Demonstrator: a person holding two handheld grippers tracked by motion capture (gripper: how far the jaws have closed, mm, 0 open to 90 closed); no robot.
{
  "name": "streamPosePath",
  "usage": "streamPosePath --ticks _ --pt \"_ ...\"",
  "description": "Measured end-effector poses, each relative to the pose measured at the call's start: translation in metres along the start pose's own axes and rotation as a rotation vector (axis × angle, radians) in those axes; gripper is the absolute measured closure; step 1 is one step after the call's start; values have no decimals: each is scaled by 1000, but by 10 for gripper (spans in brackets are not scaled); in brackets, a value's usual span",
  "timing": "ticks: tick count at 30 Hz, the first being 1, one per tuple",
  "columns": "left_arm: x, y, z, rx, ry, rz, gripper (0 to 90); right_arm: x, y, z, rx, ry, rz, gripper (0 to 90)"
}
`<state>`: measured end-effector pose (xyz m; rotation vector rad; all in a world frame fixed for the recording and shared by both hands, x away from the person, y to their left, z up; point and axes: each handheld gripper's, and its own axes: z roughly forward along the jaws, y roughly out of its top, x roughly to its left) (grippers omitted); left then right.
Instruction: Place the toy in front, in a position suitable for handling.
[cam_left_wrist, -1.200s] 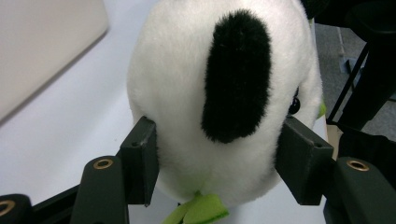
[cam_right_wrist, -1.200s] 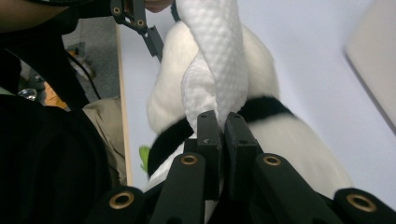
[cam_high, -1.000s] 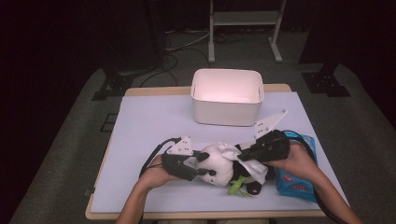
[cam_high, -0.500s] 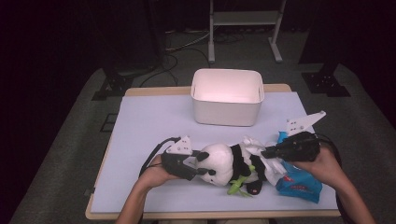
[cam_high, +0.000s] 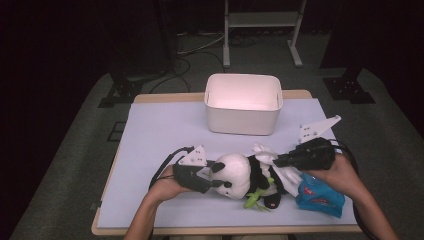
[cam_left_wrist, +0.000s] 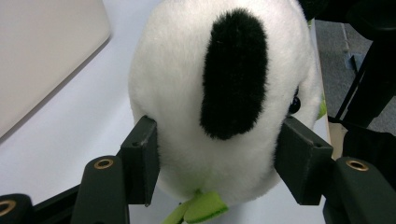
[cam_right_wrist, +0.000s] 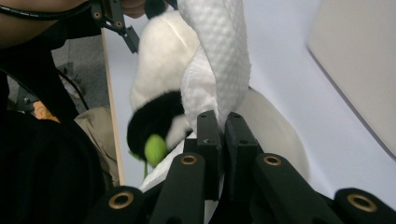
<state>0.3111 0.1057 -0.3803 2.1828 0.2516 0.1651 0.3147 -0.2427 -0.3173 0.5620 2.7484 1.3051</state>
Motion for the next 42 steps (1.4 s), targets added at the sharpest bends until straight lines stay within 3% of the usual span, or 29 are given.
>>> streamPosePath --ticks 11,27,32,42 --pt "-3 4 -1 -2 4 19 381 14 30 38 49 61 -83 850" --pt "-6 6 0 4 13 35 379 32 64 64 54 122 -154 849" --pt "-5 4 1 0 6 32 379 32 64 65 64 124 -158 850" --pt "-3 3 1 -7 2 25 379 16 36 41 71 64 -96 848"
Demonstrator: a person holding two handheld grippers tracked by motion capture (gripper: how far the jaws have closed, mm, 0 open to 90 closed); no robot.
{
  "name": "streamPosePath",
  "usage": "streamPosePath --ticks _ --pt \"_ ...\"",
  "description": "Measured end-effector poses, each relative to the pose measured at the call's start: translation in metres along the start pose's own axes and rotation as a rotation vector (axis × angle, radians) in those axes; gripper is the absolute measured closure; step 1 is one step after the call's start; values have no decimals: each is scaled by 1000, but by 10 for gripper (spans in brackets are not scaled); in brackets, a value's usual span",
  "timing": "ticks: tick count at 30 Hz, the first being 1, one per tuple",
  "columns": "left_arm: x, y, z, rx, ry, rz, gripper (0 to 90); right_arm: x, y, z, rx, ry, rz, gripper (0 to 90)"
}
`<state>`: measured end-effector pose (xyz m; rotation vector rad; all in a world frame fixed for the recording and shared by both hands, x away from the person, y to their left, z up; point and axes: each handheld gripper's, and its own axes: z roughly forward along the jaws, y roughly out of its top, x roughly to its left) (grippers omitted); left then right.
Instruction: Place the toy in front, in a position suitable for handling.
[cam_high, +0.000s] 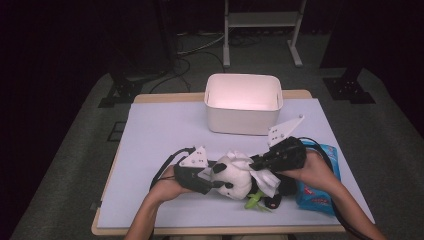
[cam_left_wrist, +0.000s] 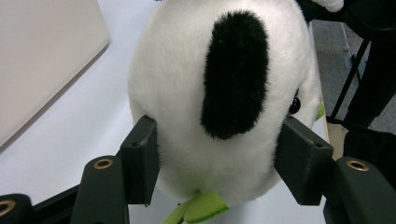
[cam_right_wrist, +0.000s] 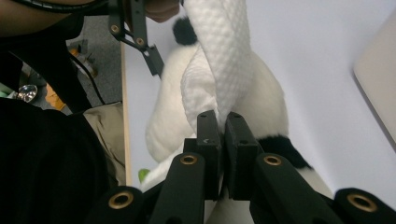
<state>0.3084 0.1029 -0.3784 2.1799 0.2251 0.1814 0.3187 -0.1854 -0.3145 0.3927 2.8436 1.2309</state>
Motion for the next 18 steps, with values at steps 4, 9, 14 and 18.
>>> streamPosePath --ticks 4,9,14,18 --pt "-1 2 1 -4 2 -5 379 1 -2 -1 -21 7 4 848" --pt "-2 0 3 -5 5 -11 379 7 11 9 -19 30 -34 848" --pt "-1 -1 3 -3 7 -13 378 11 19 18 -22 52 -44 848" --pt "0 -2 3 -7 4 -21 376 10 18 17 -17 55 -45 848"
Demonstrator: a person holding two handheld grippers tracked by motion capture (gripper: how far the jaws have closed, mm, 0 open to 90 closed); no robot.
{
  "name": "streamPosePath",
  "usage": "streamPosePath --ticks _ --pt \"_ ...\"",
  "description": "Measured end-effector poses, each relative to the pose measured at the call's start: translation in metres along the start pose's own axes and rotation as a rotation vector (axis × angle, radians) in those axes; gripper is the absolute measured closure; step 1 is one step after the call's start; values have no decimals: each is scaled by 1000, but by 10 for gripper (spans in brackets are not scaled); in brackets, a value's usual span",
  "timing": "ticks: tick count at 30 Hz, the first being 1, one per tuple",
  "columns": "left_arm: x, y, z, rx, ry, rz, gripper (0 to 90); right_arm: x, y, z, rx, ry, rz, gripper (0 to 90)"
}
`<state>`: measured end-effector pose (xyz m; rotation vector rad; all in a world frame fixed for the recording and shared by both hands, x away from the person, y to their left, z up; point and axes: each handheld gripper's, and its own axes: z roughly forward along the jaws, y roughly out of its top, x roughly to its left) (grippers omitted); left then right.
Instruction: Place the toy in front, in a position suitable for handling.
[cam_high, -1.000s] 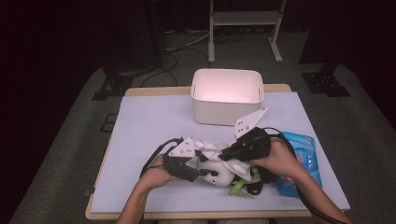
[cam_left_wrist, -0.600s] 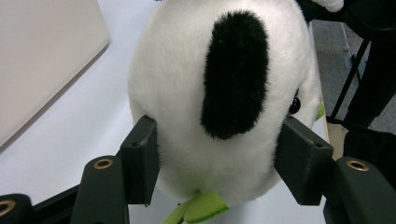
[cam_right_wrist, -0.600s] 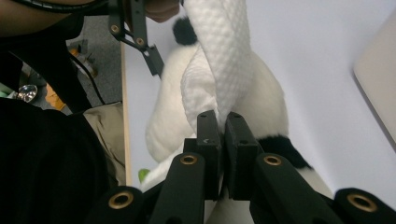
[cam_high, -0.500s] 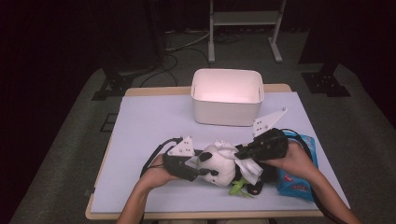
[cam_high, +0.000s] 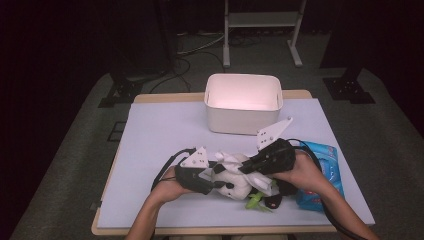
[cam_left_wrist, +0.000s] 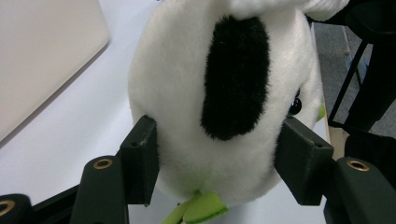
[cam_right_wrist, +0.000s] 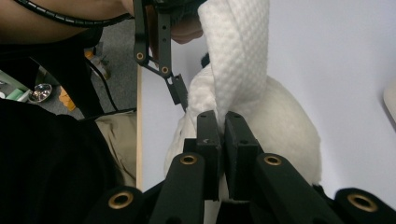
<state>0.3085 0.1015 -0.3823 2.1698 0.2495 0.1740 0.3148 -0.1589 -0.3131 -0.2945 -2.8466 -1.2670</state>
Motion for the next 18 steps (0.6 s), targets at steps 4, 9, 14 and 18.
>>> streamPosePath --ticks 4,9,14,18 --pt "2 -2 0 -1 -2 -9 375 -3 -10 -9 20 -27 16 848" --pt "4 -3 -1 0 -6 -13 374 -6 -20 -19 45 -62 32 848" --pt "7 -7 0 1 -11 -21 375 -11 -35 -40 40 -103 69 848" --pt "8 -9 0 9 -12 -26 375 -15 -42 -57 29 -145 88 848"
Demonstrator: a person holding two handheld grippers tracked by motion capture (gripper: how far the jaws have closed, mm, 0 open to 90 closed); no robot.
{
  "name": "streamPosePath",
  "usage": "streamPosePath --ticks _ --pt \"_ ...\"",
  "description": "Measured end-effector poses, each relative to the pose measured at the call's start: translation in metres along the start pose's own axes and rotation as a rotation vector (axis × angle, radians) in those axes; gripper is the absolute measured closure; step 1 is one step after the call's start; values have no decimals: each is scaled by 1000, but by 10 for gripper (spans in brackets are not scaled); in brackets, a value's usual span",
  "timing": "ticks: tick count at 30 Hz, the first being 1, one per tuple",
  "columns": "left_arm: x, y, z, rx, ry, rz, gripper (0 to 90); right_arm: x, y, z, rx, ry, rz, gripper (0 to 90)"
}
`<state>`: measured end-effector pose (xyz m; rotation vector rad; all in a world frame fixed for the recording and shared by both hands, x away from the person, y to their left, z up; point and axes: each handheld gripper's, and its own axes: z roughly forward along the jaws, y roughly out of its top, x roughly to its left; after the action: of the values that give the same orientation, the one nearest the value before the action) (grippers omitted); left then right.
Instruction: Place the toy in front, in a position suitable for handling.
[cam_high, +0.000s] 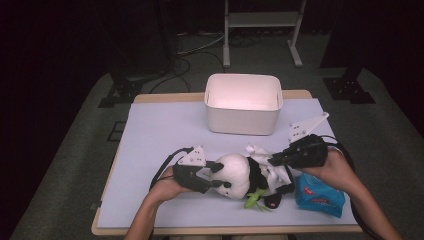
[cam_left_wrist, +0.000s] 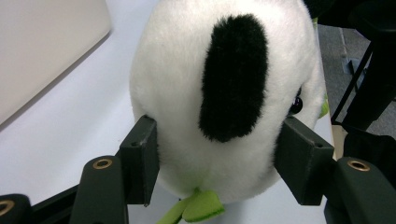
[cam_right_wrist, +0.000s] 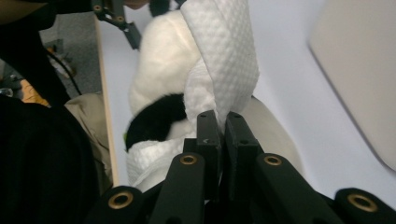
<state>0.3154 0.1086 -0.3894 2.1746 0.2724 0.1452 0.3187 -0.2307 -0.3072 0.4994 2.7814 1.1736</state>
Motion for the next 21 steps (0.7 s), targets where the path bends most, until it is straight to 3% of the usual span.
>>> streamPosePath --ticks 3,6,10,16,19,21 --pt "0 0 0 0 -3 -6 375 -7 -6 -6 7 -25 30 848" --pt "1 -1 1 11 -8 -26 352 -8 -10 -3 3 -9 45 848" --pt "4 -4 1 40 -11 -50 291 -3 -7 5 6 3 21 849" --pt "5 -1 -1 27 -25 -99 194 -1 -4 8 3 10 19 849" --pt "4 3 -2 13 -22 -84 198 4 1 10 9 18 -2 848" --pt "2 4 -2 1 -20 -60 268 6 5 12 15 19 -16 848"
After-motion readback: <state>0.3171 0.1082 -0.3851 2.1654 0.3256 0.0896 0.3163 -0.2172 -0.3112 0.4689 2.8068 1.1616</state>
